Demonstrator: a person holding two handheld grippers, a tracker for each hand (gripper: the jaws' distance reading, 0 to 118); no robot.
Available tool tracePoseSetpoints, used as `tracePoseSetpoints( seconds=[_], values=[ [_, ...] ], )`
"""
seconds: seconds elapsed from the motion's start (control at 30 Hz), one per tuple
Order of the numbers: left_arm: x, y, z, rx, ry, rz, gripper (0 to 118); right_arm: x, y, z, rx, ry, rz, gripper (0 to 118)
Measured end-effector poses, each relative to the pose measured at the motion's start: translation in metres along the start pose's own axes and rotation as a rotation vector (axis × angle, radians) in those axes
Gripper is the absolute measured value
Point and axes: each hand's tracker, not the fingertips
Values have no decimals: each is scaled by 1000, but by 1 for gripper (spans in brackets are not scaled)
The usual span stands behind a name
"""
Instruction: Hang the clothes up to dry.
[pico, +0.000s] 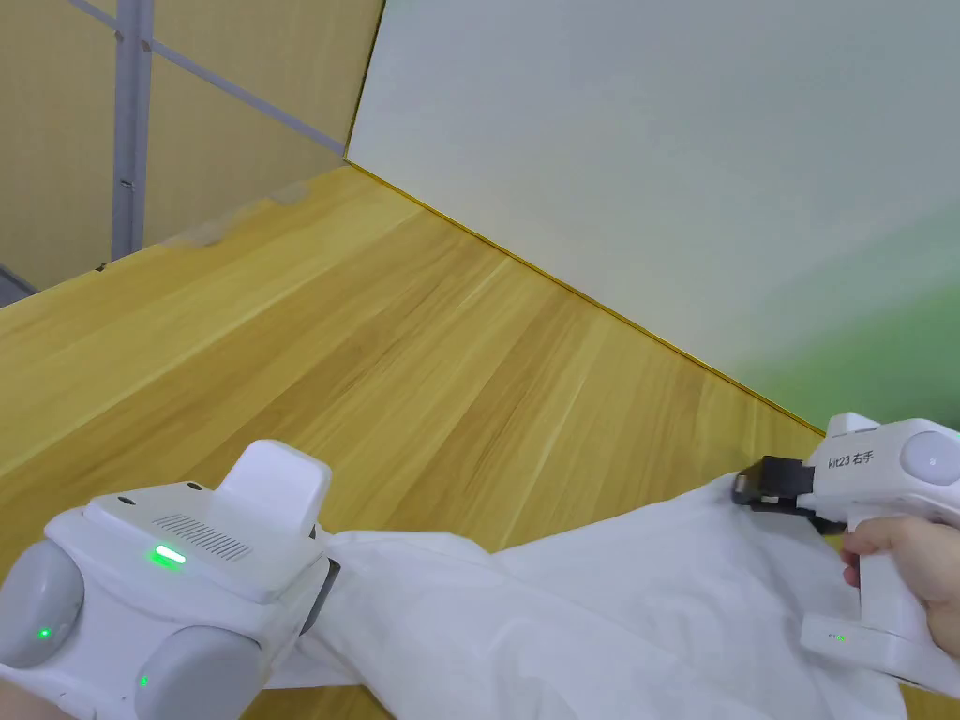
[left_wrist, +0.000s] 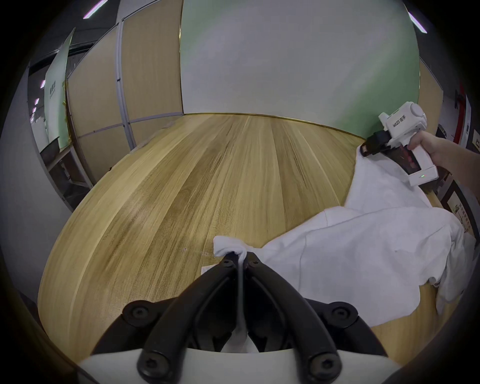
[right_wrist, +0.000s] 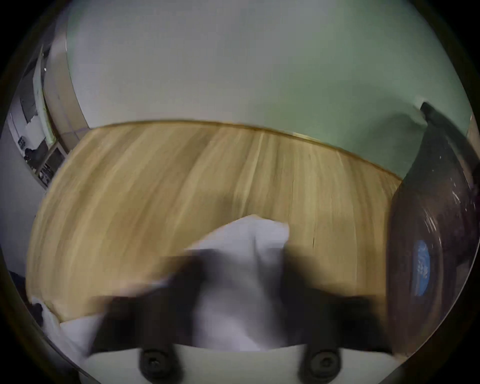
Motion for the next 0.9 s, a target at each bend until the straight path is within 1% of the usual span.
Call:
tracePoseSetpoints(
  seconds=[0.03,0.07,0.1,0.13,0.17,0.2,0.23,0.27,0.3,0.33,0.37,0.4,0.43,0.47,0.5,0.53,0.57,0.6,0.63,0.67,0.7,0.73,0.77,0.8,0.83,0.9],
  values=[
    [1,0,1,0,3,6,0,-2,0,7,-6,45,-25,1],
    [2,1,0,-1,1,10,0,-21,-2,39,-39,0,-37,1],
    [2,1,0,-1,4,11,0,-28,-4,50,-68,11,-16,1],
    [3,2,-1,0,6,5,0,-35,-2,62,-21,-11,35,1],
    [3,2,-2,0,6,4,0,-32,-26,31,-32,-24,22,1],
    [3,2,-2,0,5,3,0,-32,-31,27,-21,-20,14,1],
    [3,2,-2,-1,5,4,0,-34,-38,30,-8,-48,-41,1],
    [3,2,-2,-1,3,2,0,-35,-41,32,-22,-10,-52,1],
    [2,2,-3,-1,1,2,0,-25,-39,31,11,-30,-36,1],
    [2,3,-3,-2,0,5,0,-21,-40,34,36,-10,-8,1],
    [1,3,-3,-5,-2,7,0,-22,-45,46,85,-11,-4,1],
    [1,4,-4,-7,-2,14,0,-24,-51,57,109,15,-5,1],
    [1,5,-4,-10,-1,19,0,-22,-57,75,142,31,44,1],
    [2,5,-4,-10,3,15,0,-22,-65,90,161,42,66,1],
    [4,5,-4,-8,18,5,0,-23,-79,106,176,70,52,1],
    [8,4,-4,1,39,-18,0,-26,-93,121,166,63,52,1],
    [11,3,-4,11,55,-49,0,-41,-121,143,222,-13,82,1],
    [13,3,-3,0,42,-39,0,-52,-146,161,220,-130,67,1],
    [14,3,-1,14,42,-41,0,-58,-165,174,202,-209,39,1],
    [15,3,-1,20,44,-41,0,-61,-188,190,269,-154,-1,1],
    [15,3,0,26,44,-44,0,-65,-206,200,353,-21,-36,1],
    [16,2,1,33,44,-48,0,-74,-222,211,341,-60,-66,1],
    [16,2,2,38,43,-51,0,-82,-235,219,336,-81,-51,1],
    [16,2,3,44,44,-55,0,-89,-251,229,413,-106,-87,1],
    [17,3,4,51,54,-68,0,-86,-258,227,404,-101,-74,1],
    [18,7,7,78,70,-76,0,-92,-268,232,396,-104,-93,1]
  ],
)
